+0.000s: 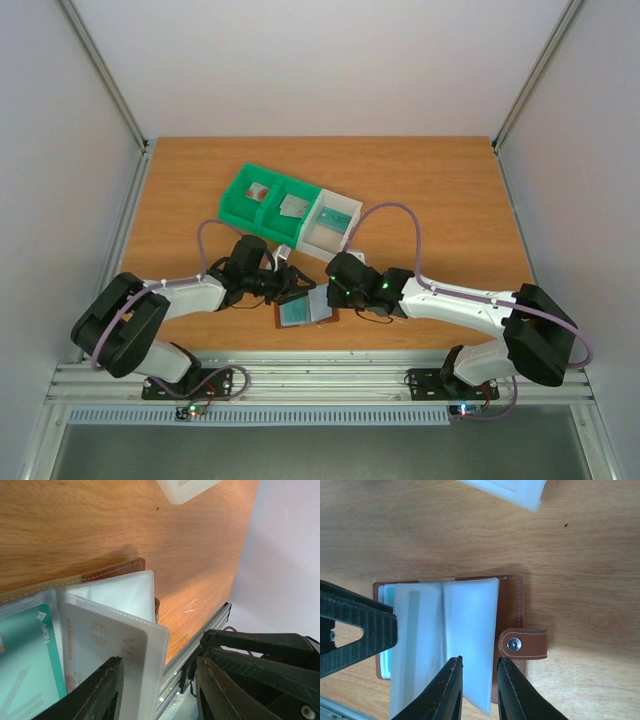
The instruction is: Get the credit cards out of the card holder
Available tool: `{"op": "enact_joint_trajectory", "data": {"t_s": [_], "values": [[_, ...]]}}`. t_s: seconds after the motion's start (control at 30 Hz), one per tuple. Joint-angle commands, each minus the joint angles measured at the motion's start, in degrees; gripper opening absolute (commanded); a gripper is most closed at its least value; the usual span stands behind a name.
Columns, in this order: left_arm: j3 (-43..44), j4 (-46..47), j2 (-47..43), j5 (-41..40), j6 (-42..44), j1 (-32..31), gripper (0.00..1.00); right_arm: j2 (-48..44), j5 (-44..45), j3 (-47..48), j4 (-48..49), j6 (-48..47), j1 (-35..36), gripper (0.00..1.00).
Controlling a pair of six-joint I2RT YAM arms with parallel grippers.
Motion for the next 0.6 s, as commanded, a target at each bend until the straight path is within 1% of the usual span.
{"op": "enact_joint_trajectory", "data": {"t_s": [0.0,0.13,0.23,0.47,0.57], "values": [[0.86,6.46,2.12,0.4,-1.08,-0.35,0.41,-1.9,0.59,0.39,-0.25,-0.29,0.14,0.21],[0.78,7.65,2.86,0.69,-1.86,-0.49,0.41,-2.25,0.57,0.43,-0.25,-0.3,0.24,0.21],[0.7,6.68,2.42,0.54,-1.44,-0.51,0.41,-2.25,0.51,0.5,-0.19,-0.44,0.22,0.21],[1.35,-1.52,0.05,-3.49,3.16,-0.51,0.41,-0.33,-1.24,1.23,0.81,-1.02,0.22,0.21],[2.07,-6.33,-0.67,-6.5,6.12,-0.44,0.41,1.38,-2.16,1.89,1.39,-1.49,0.22,0.18]]}}
